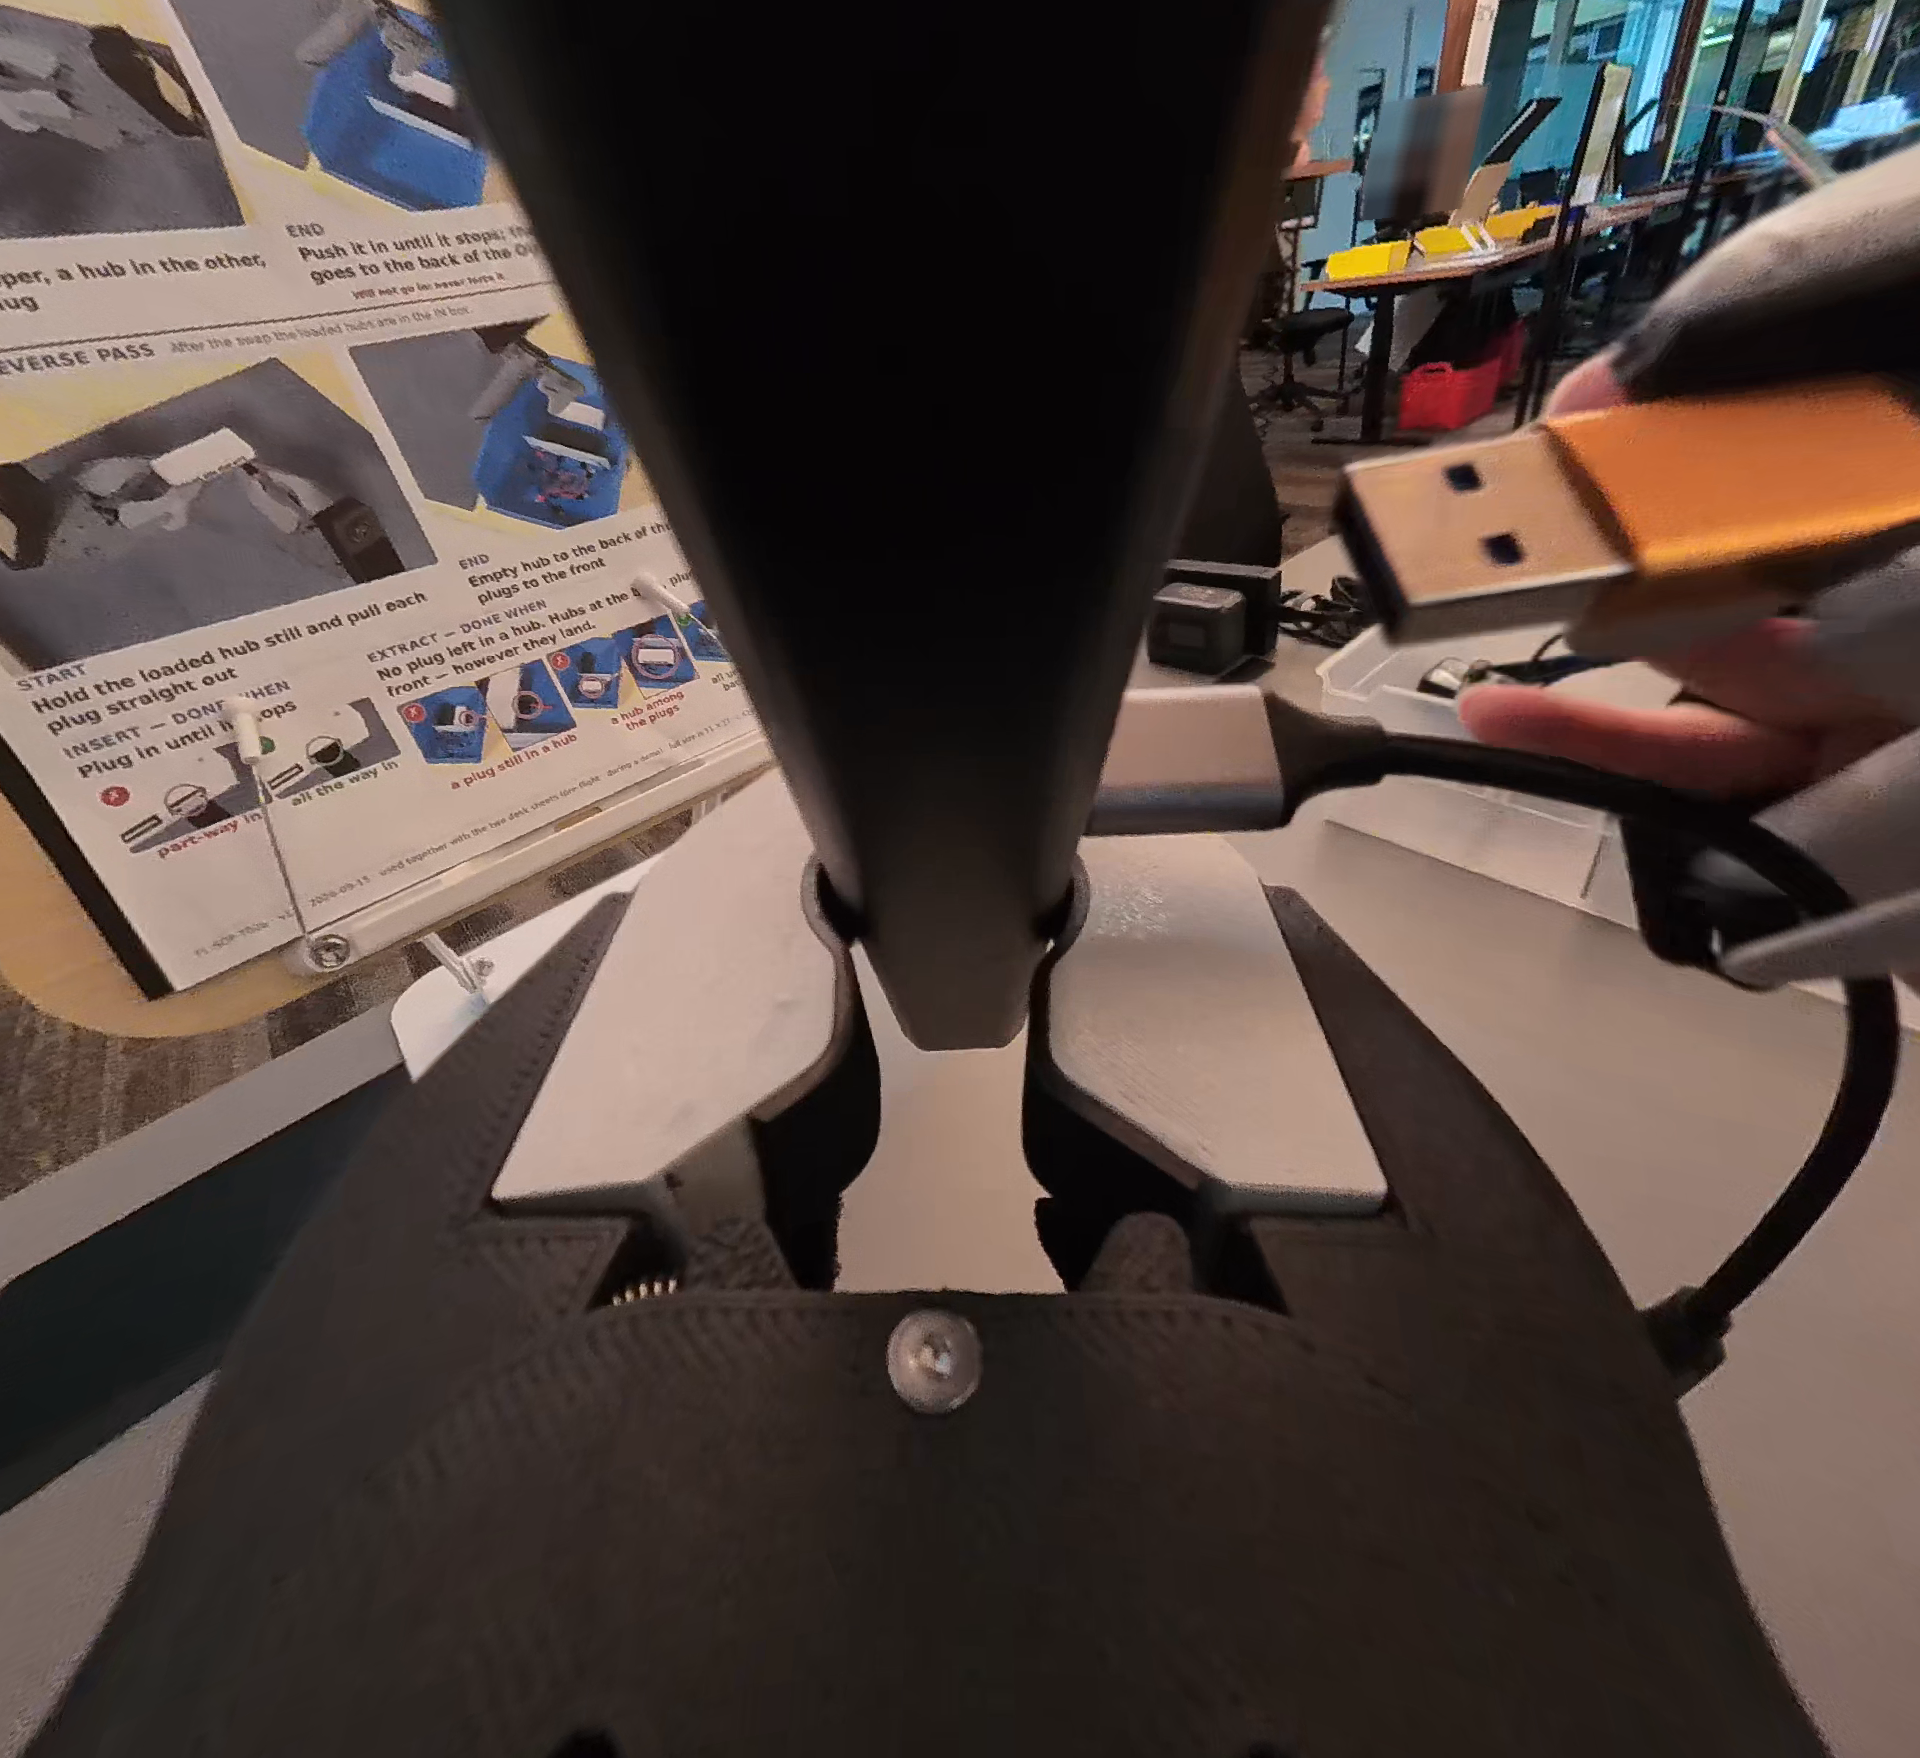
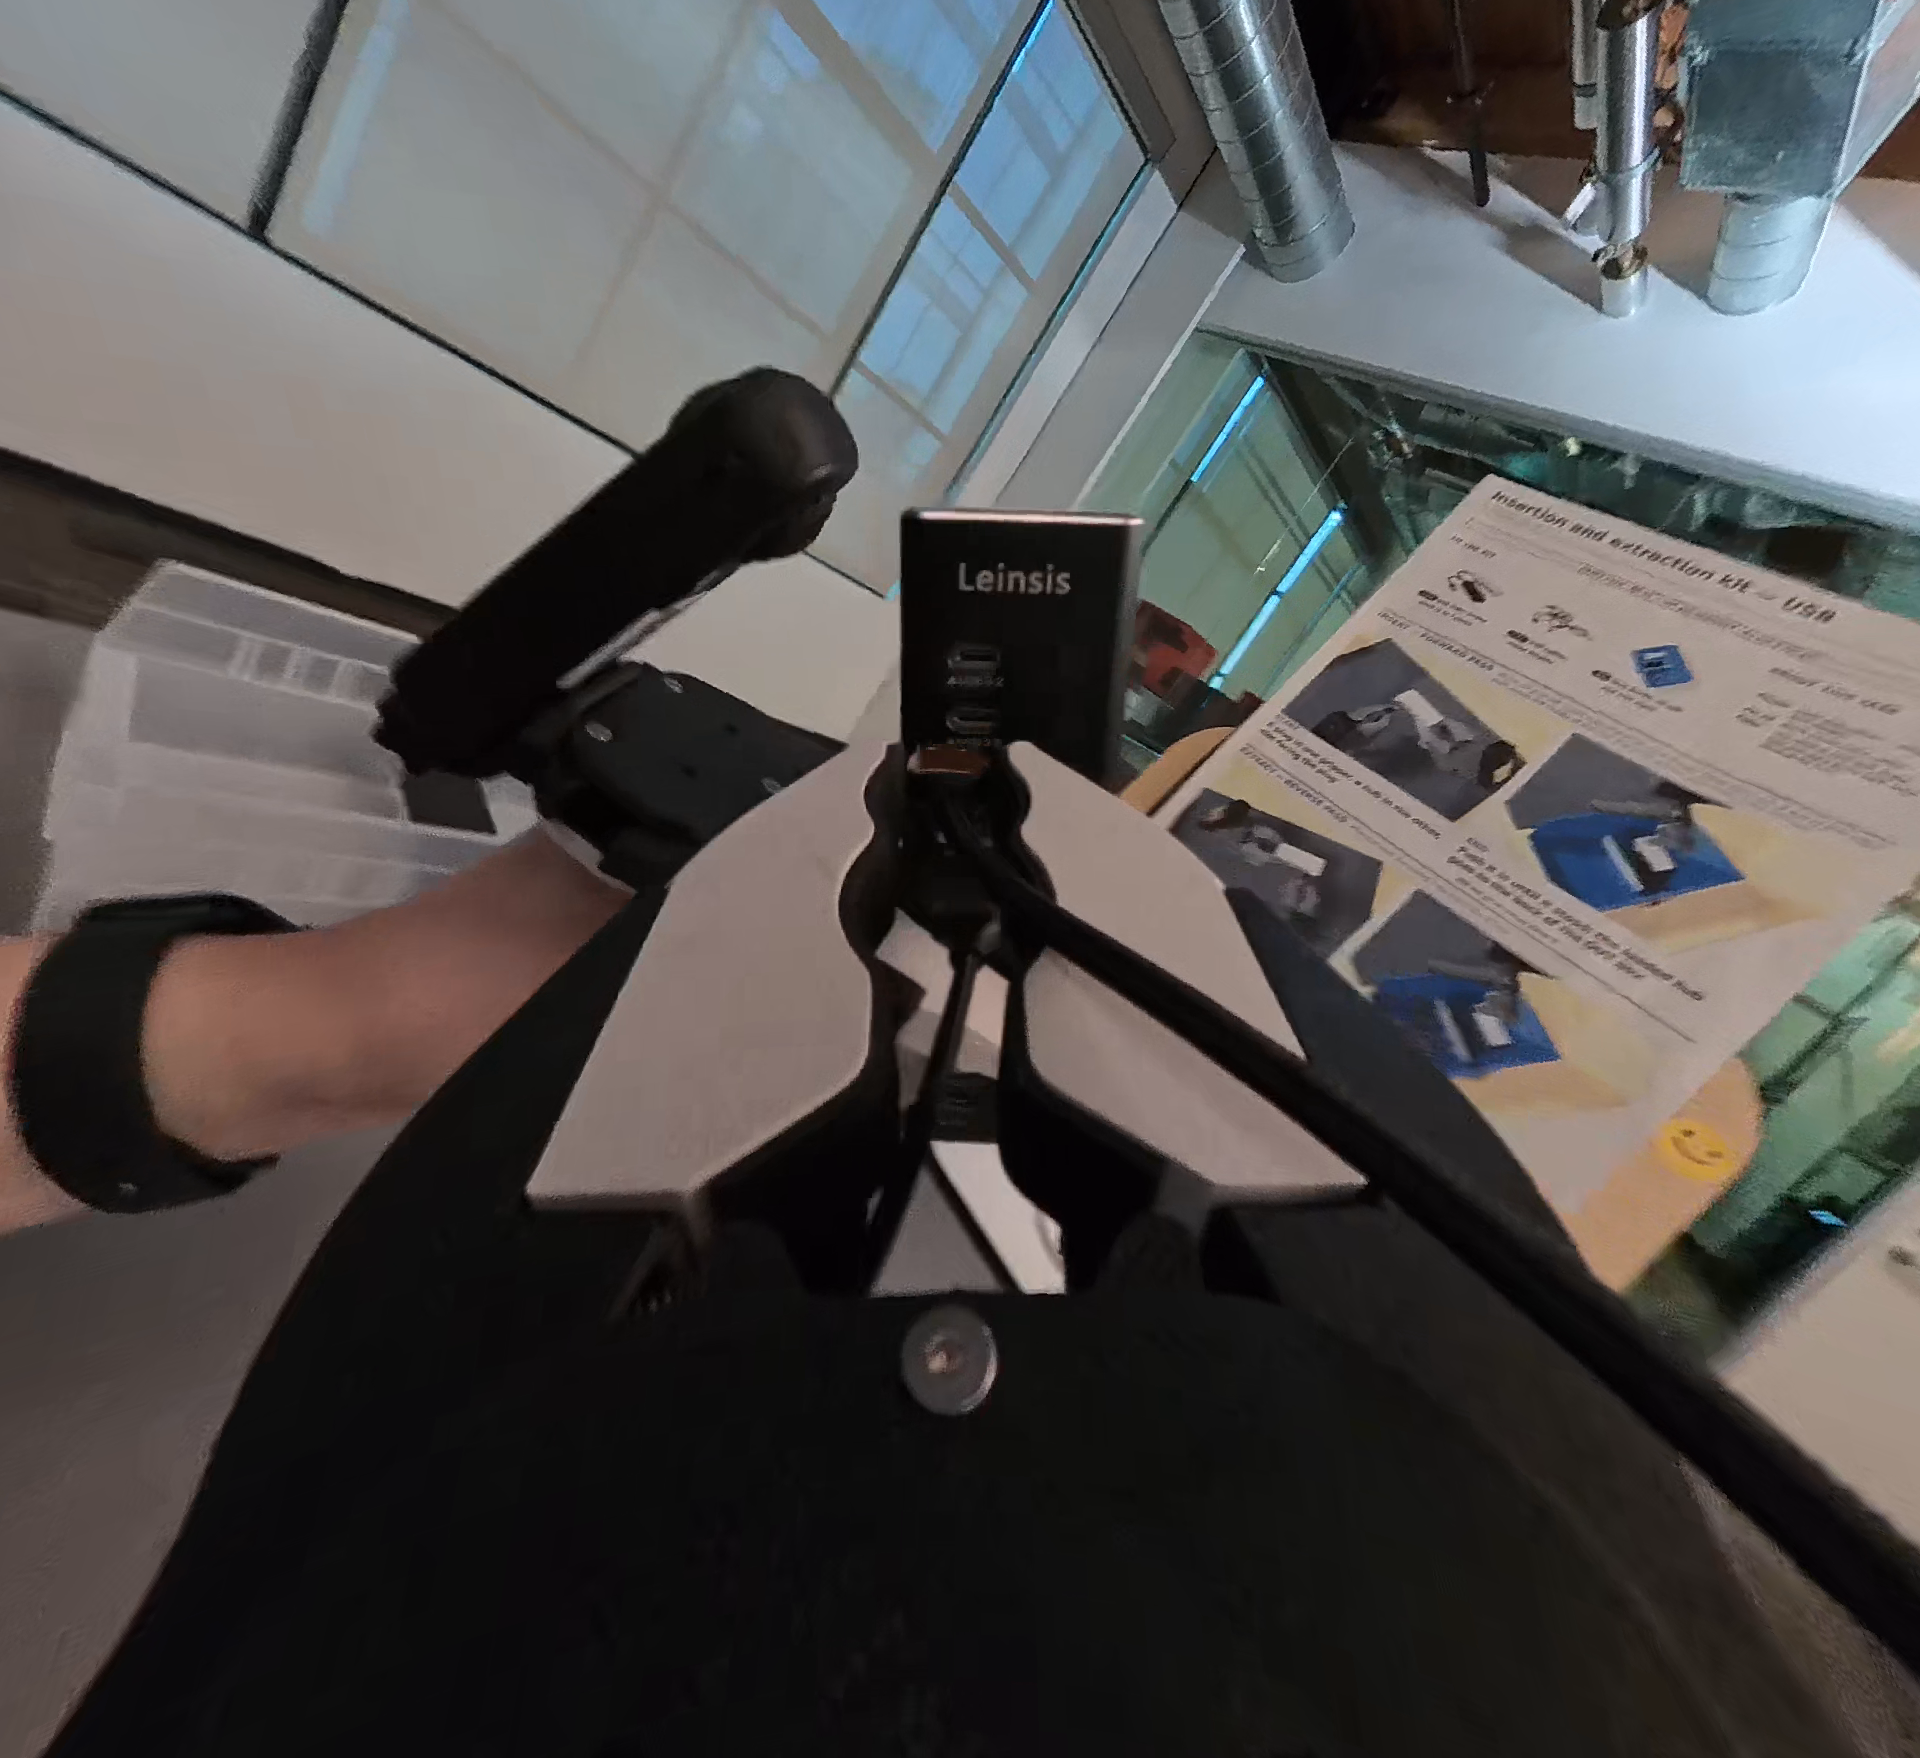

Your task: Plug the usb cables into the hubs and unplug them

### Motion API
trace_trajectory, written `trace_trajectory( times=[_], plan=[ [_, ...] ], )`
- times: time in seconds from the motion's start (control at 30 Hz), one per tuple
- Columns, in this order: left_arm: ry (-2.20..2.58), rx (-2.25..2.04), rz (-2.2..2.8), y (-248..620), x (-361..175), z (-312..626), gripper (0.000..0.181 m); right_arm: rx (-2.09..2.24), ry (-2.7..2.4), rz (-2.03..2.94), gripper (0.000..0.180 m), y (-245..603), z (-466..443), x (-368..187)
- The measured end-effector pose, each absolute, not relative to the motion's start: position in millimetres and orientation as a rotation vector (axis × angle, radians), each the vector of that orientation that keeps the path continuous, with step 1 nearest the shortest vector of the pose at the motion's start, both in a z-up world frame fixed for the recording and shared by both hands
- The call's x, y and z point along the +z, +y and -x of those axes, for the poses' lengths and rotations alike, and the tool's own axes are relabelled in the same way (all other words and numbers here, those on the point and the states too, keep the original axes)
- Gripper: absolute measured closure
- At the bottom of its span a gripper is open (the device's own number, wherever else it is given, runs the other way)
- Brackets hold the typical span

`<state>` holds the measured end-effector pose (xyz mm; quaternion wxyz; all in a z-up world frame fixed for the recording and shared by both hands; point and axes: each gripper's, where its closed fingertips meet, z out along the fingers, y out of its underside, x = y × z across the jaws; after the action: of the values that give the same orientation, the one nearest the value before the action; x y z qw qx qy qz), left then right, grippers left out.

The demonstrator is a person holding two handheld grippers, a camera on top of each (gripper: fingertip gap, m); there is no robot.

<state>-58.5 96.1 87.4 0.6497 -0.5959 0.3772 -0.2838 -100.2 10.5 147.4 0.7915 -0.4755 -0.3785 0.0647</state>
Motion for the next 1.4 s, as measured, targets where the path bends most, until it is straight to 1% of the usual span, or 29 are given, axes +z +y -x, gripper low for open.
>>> trace_trajectory(
  times=[0.07, 0.17, 0.27, 0.77, 1.13, 1.23, 1.4],
  plan=[
    [0.853, -0.629, 1.341, 95, 90, 60, 0.153, 0.187, -0.778, 1.002, 0.164, 6, 102, 152],
    [0.846, -0.655, 1.327, 90, 94, 58, 0.153, 0.070, -0.754, 0.979, 0.164, 16, 96, 147],
    [0.849, -0.676, 1.328, 86, 96, 55, 0.153, 0.069, -0.755, 0.980, 0.164, 22, 96, 140],
    [0.859, -0.758, 1.290, 78, 101, 51, 0.153, 0.050, -0.771, 0.953, 0.164, 20, 97, 141],
    [0.904, -0.722, 1.274, 72, 101, 47, 0.153, 0.059, -0.792, 0.923, 0.163, 16, 96, 144],
    [0.902, -0.779, 1.284, 71, 101, 46, 0.153, 0.027, -0.808, 0.926, 0.164, 16, 97, 143],
    [0.923, -0.716, 1.250, 70, 102, 48, 0.152, 0.081, -0.803, 0.967, 0.164, 17, 98, 142]
  ],
)
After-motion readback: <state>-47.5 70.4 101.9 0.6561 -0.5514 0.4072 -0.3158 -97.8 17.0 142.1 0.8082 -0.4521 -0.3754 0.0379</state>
